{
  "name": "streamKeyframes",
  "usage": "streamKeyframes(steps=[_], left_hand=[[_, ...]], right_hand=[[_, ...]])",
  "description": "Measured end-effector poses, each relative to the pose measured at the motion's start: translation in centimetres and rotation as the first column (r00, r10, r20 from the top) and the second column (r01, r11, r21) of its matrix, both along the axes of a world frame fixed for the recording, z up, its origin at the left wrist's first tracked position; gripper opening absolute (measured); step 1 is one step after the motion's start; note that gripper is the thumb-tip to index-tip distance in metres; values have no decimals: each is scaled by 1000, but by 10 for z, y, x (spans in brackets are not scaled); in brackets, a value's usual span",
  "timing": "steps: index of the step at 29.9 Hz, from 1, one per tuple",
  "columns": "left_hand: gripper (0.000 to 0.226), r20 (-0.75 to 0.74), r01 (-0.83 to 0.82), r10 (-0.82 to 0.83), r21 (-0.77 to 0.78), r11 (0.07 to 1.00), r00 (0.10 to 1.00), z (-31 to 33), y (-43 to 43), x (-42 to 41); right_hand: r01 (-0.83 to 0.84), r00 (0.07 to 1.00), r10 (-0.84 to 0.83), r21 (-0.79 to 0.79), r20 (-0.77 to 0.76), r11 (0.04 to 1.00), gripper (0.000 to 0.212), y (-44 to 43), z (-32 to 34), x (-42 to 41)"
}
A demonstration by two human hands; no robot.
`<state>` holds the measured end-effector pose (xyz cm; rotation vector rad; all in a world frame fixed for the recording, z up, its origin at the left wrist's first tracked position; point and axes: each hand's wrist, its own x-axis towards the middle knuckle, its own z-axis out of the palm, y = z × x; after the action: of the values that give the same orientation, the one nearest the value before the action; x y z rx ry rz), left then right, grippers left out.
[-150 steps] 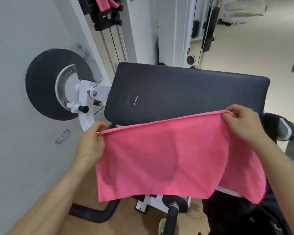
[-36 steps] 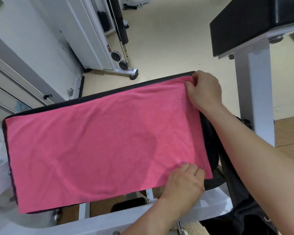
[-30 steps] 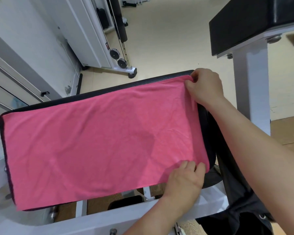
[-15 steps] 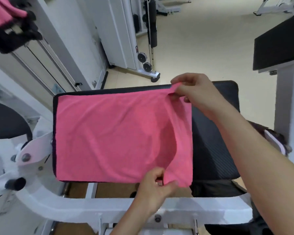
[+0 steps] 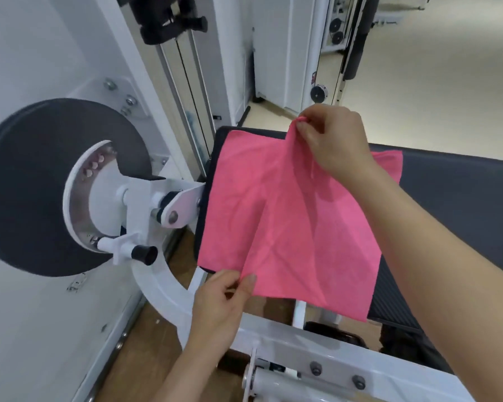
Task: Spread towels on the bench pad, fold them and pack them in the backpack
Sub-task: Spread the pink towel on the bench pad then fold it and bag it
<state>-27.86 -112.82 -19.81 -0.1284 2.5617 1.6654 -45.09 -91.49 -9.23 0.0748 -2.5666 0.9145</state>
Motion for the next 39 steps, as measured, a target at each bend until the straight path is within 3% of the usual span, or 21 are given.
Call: streamKeyframes(steps=[5, 11, 15, 24, 29, 36, 39], left_hand=[[13, 93, -185, 178, 73, 980, 980, -16, -32, -19], [23, 215, -329, 286, 204, 922, 934, -36, -47, -42], [24, 210, -358, 318, 186, 915, 924, -48, -50, -46], [8, 263, -599, 542, 247, 762, 798, -59, -51, -43], [11, 168, -542, 525, 79, 837, 835, -64, -52, -44], [9, 71, -431, 439, -107, 896, 896, -64, -55, -53], [9, 57, -395, 406, -142, 907, 912, -60, -60, -50]], right_hand=[[-19, 1000, 18, 71, 25, 997, 21, -39, -7, -25], [-23, 999, 16, 175, 40, 984, 22, -79, -16, -52], [-74, 996, 57, 259, 73, 963, 24, -95, -32, -68], [-176, 984, 165, 385, 63, 906, 32, -97, -63, -84], [-324, 946, 262, 481, 193, 815, 39, -90, -47, -97], [-251, 967, 230, 499, 104, 829, 12, -91, -48, -100], [-313, 949, 289, 441, 124, 841, 7, -86, -45, -96]])
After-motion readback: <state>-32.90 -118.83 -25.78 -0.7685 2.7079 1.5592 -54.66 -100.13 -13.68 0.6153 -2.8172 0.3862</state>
